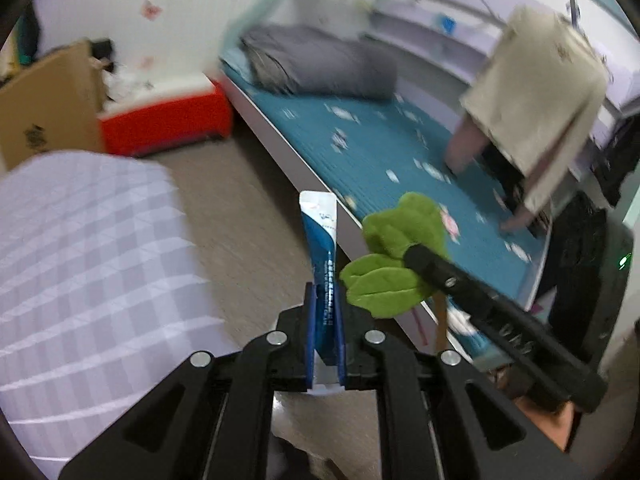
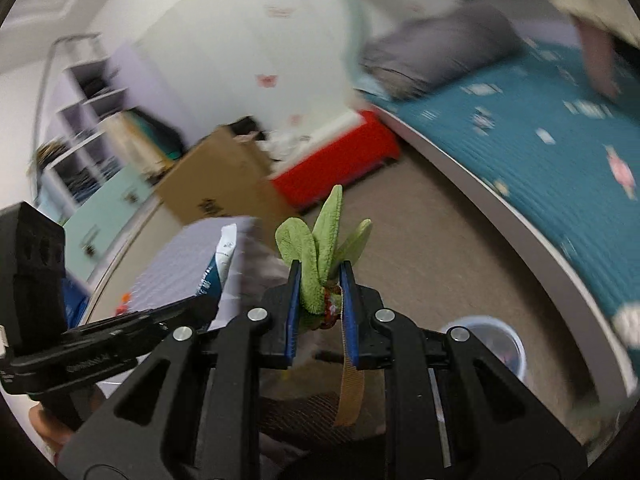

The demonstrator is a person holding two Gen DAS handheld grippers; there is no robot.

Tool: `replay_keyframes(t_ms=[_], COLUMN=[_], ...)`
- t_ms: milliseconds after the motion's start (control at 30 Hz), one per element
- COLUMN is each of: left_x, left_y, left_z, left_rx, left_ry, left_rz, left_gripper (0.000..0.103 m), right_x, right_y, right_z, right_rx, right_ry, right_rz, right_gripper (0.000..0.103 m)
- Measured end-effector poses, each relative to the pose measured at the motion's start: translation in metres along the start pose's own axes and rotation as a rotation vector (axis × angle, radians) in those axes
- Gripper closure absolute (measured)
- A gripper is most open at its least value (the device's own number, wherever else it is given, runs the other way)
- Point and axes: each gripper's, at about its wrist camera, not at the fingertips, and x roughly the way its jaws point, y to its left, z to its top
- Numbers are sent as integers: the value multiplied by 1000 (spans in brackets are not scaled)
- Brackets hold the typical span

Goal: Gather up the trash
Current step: 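Carry the tube and leaves over the bin and open both grippers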

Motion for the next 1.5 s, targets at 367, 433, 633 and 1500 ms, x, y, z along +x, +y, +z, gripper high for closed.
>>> replay_keyframes(t_ms=[367,433,633,1500], left_x=[177,199,239,288], left_y=[-38,-36,-18,-22], left_z=[-60,-68,-83,-99], left_rx=[52,55,63,72], left_ry=[294,326,393,499], left_rz=[71,90,125,116], left_gripper=[95,95,95,94], right_x=[51,63,95,83], right_y=[-129,-140,-169,-197], right_z=[-85,-93,-107,-122], right_rx=[207,227,283,386], right_ry=[161,181,220,186], right_rz=[-221,-236,-246,-331], right_gripper=[84,82,72,36])
